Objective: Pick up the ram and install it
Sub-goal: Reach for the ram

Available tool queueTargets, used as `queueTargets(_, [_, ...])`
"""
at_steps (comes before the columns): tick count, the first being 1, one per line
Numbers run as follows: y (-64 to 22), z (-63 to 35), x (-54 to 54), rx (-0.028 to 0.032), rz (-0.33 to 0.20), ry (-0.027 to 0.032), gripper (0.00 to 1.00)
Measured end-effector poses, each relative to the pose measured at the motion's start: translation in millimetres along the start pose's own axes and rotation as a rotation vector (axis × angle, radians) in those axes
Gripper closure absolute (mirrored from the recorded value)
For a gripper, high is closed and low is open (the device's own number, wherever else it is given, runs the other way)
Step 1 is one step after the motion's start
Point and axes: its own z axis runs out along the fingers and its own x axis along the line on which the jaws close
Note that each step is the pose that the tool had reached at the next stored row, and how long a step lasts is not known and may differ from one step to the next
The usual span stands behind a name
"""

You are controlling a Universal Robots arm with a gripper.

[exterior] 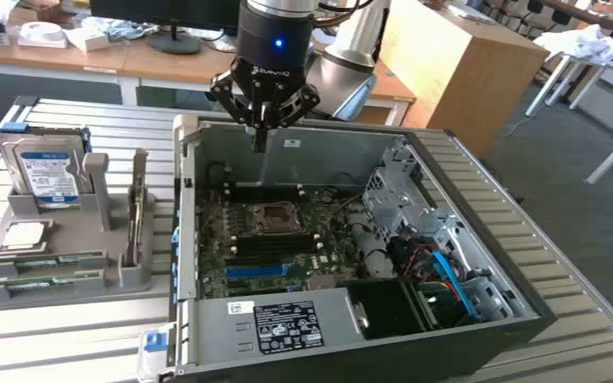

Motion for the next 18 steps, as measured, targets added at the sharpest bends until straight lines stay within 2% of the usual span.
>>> queueTargets(9, [0.0,0.0,0.6,-0.0001,0.000,-0.0001,0.90])
queueTargets(18, [-0.7,-0.3,9.7,0.0000,0.000,0.0000,0.90])
